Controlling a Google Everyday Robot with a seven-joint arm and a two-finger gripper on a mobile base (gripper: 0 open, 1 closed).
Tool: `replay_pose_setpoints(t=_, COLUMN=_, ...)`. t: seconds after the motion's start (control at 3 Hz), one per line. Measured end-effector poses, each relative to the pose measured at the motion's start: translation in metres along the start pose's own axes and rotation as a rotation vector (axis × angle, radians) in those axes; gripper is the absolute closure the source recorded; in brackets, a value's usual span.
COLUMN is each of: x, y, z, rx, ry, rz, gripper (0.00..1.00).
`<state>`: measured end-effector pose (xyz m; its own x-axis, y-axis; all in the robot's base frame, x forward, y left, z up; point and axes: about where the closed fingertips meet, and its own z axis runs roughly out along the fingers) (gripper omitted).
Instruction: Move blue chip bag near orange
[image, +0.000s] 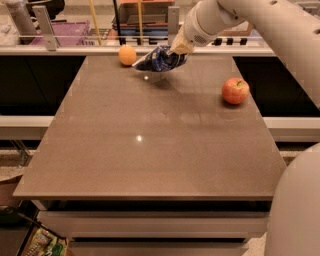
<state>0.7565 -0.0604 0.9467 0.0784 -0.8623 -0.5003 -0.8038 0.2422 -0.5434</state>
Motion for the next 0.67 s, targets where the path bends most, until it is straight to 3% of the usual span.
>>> replay_pose_setpoints(t=0.33, x=0.0124, y=0.0112, z=0.0234, rx=-0.019, ry=-0.021, rz=0.028, gripper=1.0)
replay_pose_setpoints(t=0.67, x=0.0118, y=0.0123, z=0.0257, rx=-0.022, ry=-0.021, rz=0.028, gripper=0.85)
